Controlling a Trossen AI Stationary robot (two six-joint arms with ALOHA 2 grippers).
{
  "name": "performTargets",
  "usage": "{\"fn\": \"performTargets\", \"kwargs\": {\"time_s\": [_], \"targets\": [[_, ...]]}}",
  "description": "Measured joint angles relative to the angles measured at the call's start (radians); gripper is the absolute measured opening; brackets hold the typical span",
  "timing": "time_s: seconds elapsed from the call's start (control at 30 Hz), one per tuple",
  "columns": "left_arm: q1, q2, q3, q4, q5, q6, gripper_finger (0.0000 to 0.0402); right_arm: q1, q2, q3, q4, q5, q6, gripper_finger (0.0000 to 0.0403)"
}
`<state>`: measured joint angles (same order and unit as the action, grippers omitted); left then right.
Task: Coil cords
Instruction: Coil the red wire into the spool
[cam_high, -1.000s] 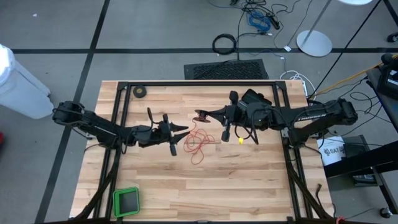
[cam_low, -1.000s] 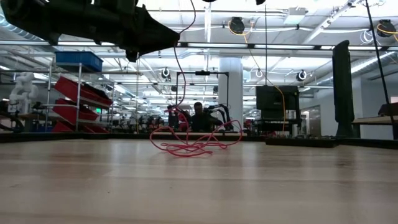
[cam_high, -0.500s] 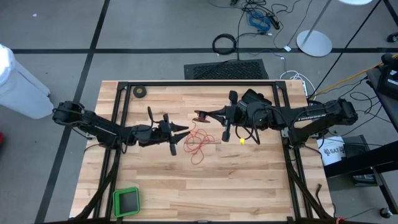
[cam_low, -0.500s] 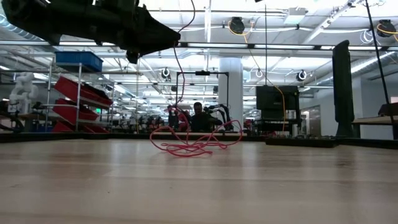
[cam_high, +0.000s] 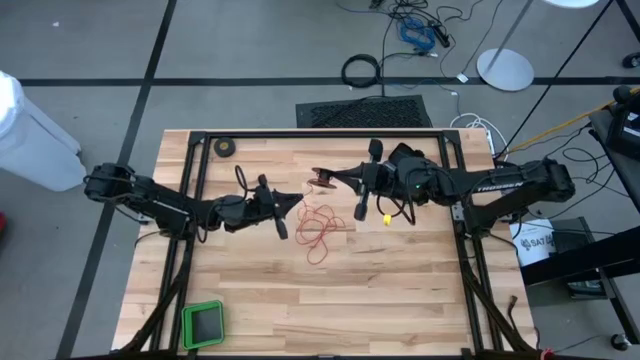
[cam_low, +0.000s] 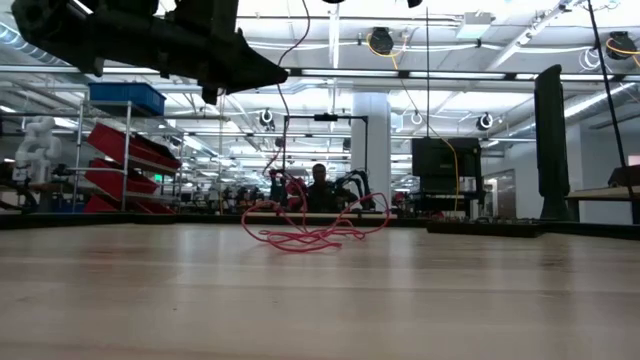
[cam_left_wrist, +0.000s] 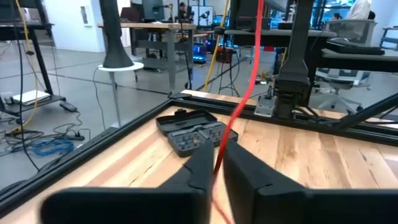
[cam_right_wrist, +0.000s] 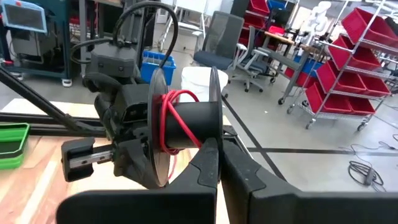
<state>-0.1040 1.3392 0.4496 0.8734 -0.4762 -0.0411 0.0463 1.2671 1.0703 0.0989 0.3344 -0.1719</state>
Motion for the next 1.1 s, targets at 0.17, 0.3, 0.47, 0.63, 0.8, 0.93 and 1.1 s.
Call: {"fn": "performTargets", "kwargs": {"time_s": [0.17,0.3,0.47,0.63,0.8,0.93,1.1], "targets": [[0.0,0.0,0.0,0.0,-0.016,0.003,0.0009,0.001,0.0,0.0,-0.006,0.0,0.002,0.0],[0.0,0.0,0.0,-0.025,-0.031,0.005,0.0004,0.001,0.0,0.0,-0.026,0.0,0.02,0.0],[0.0,0.0,0.0,-0.056,-0.031,-0.005,0.0003,0.001,0.0,0.0,-0.035,0.0,0.035,0.0],[0.005,0.0,0.006,-0.044,0.009,-0.053,0.0003,0.003,0.02,0.0,-0.034,0.0,0.116,0.0],[-0.004,0.029,0.041,-0.043,0.091,-0.084,0.0002,0.024,0.069,0.0,-0.003,0.002,0.162,0.0],[-0.003,0.099,0.085,-0.045,0.101,-0.091,0.0002,0.038,0.093,0.0,0.031,0.003,0.163,0.0],[-0.025,0.212,0.179,-0.042,0.142,-0.13,0.0002,0.037,0.093,0.0,0.022,0.079,0.151,0.0]]}}
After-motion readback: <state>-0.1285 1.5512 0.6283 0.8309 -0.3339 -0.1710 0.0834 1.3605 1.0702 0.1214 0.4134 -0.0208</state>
